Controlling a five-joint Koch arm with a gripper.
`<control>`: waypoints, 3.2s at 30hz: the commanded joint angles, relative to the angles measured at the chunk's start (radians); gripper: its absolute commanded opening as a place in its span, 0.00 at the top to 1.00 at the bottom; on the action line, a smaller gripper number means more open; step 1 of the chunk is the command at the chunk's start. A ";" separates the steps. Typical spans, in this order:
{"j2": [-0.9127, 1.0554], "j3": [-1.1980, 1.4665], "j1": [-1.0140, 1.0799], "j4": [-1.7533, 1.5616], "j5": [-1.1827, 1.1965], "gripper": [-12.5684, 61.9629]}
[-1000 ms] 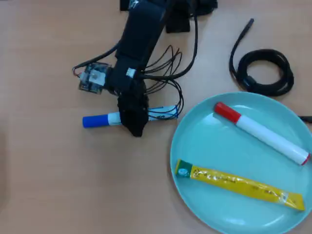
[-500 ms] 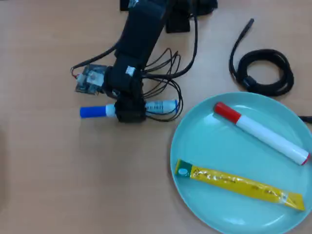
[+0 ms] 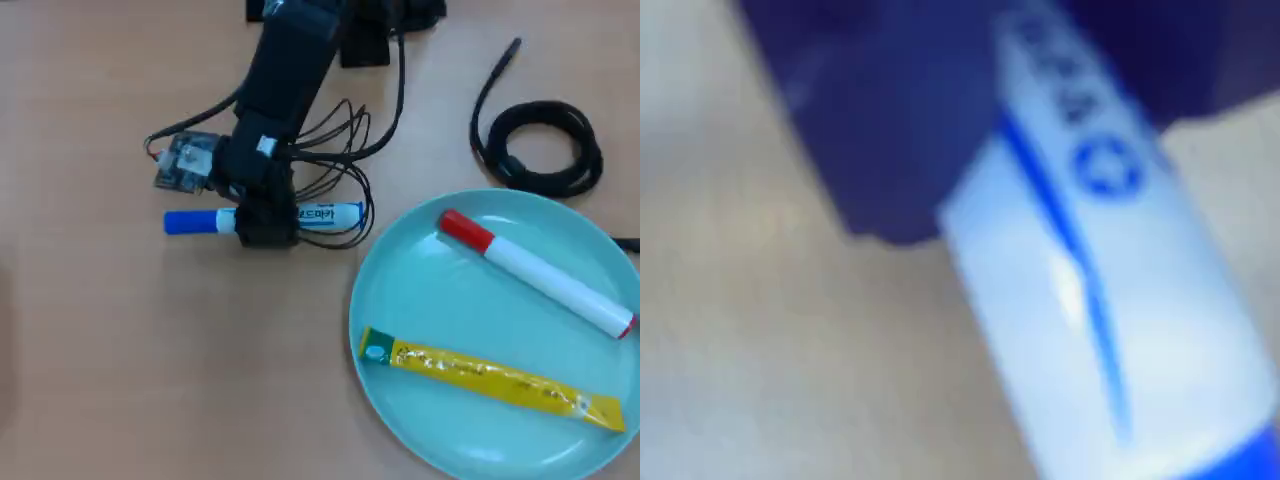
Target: Pick up the blue pen, then put it in the green bowl
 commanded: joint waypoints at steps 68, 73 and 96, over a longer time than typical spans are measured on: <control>0.808 0.114 -0.454 -0.275 0.612 0.92; 0.805 0.114 -0.543 -0.351 0.612 0.91; 0.512 0.058 -0.750 -0.680 0.624 0.91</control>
